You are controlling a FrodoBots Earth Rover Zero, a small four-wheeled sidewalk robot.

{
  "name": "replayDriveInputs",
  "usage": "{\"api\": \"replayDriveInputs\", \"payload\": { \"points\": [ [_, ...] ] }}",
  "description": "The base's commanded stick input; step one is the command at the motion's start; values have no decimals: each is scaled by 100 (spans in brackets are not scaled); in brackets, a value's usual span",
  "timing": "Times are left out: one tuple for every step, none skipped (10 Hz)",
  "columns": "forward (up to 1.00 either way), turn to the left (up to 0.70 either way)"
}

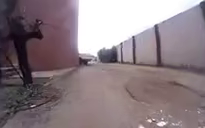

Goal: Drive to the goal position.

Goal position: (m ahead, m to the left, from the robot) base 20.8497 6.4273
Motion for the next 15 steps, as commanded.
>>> {"api": "replayDriveInputs", "payload": {
  "points": [
    [50, 0],
    [50, 0],
    [50, 0],
    [50, 0],
    [50, 0],
    [50, 0],
    [50, 0],
    [50, 0],
    [50, 0],
    [50, 0],
    [50, 0],
    [50, 0],
    [50, 0],
    [50, 0],
    [50, 0]
  ]
}}
